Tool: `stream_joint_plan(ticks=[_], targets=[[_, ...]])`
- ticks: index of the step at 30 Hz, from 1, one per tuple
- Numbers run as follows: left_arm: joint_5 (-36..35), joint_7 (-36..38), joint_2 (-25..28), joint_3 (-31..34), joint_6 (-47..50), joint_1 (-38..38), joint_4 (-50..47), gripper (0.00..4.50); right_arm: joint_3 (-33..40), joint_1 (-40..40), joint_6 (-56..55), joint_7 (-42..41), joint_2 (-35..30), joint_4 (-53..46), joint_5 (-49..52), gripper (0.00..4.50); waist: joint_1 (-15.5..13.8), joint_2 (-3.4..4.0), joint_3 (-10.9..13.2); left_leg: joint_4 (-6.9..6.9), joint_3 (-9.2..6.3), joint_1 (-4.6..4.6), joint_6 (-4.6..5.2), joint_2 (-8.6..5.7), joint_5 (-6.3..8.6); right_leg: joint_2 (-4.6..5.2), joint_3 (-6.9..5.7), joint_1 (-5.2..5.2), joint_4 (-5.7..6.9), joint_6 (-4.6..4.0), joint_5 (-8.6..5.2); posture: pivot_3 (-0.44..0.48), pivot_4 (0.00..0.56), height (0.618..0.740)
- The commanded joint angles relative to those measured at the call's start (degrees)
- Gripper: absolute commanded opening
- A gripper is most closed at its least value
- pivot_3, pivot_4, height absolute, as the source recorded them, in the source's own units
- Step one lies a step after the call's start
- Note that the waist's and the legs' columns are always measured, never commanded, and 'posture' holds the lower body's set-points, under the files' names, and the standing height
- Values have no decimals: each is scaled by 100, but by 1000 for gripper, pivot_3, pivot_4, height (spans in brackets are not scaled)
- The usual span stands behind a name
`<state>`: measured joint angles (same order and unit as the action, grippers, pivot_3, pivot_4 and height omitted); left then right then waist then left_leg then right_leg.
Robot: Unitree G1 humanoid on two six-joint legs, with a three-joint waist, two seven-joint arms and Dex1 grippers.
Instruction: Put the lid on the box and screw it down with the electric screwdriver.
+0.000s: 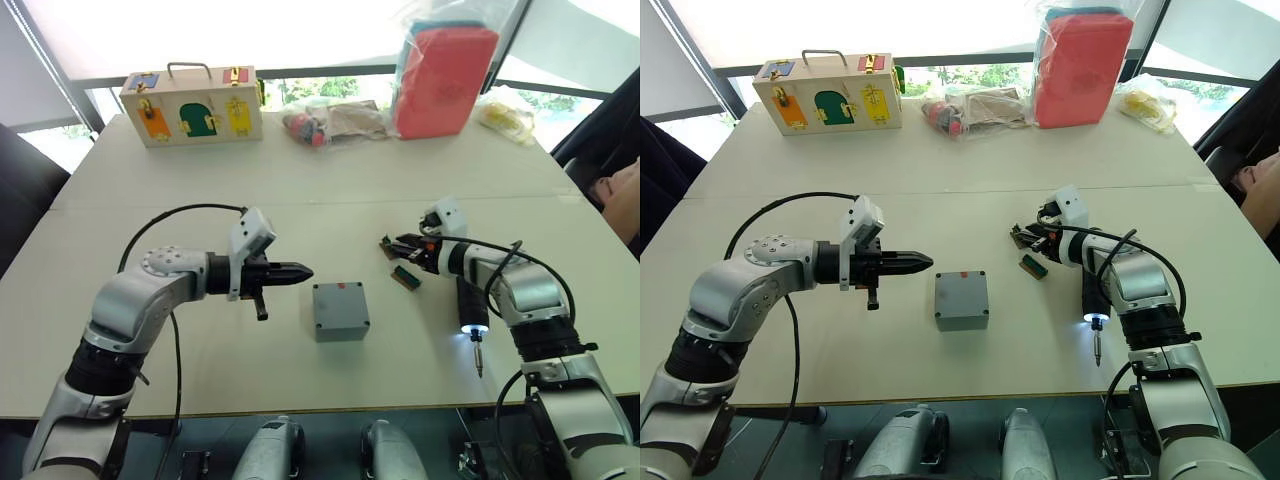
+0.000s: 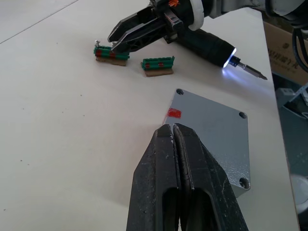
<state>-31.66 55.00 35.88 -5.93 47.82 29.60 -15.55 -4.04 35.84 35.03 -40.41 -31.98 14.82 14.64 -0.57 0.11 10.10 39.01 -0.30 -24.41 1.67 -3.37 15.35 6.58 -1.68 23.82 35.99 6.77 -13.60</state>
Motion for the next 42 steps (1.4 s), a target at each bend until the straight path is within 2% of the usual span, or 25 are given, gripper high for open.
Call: stream_joint_plan(ticks=[1, 10, 19, 23, 27, 31, 33, 37, 42], targets=[[-1, 11, 30, 42, -136, 39, -68, 0, 137, 75, -87, 23, 21, -65, -48, 68, 0, 0, 0, 0, 0, 0, 0, 0, 0, 0, 0, 0, 0, 0, 0, 0, 150, 740], [17, 32, 14, 14, -173, 79, 12, 0, 310, 78, 22, 101, 34, -256, 49, 68, -1, 0, 0, 0, 0, 0, 0, 0, 0, 0, 0, 0, 0, 0, 0, 0, 150, 740], [19, 26, -30, -27, -240, 81, 56, 0, 647, 60, 497, 183, 37, -901, 344, 68, -2, 0, 0, 0, 0, 0, 0, 0, 0, 0, 0, 1, 0, 0, 0, 0, 150, 740], [-4, 79, 41, 7, -222, 39, 10, 0, 888, -23, 788, 250, 0, -1531, 602, 68, -3, 1, 0, 0, 0, 0, 0, 0, 0, 0, 0, 1, 0, 0, 0, 0, 150, 740], [-97, 180, 224, 83, -128, -82, -155, 0, 1173, -315, 1278, 176, -94, -2622, 1128, 68, -6, 1, 0, -2, 0, -1, 1, 1, 1, 0, 1, 3, 0, 0, 0, 0, 150, 740], [-212, 349, 495, 155, -63, -313, -337, 0, 1251, -1088, 1780, -20, -296, -4173, 1802, 68, -15, 1, 0, -3, -2, -1, 11, 2, 7, 1, 2, 3, 0, -1, 0, 0, 150, 740], [-248, 358, 548, 165, -64, -345, -361, 0, 1221, -1369, 1940, -4, -367, -4631, 2008, 68, -16, 1, 0, -3, -3, -1, 35, 2, 21, 4, 1, 3, -1, -1, -1, 0, 150, 740], [-270, 346, 574, 157, -69, -350, -350, 0, 1050, -1667, 2091, 126, -377, -5025, 2172, 68, -16, 0, 0, -2, -4, 0, 40, 1, 24, 9, 0, 1, 1, 0, 0, 0, 150, 740], [-271, 294, 522, 142, -58, -347, -364, 0, 810, -1788, 1962, 245, -333, -4933, 2039, 68, -15, 0, 0, -2, -3, 0, 39, 0, 23, 8, -1, 2, 0, -1, -1, 0, 150, 740]])
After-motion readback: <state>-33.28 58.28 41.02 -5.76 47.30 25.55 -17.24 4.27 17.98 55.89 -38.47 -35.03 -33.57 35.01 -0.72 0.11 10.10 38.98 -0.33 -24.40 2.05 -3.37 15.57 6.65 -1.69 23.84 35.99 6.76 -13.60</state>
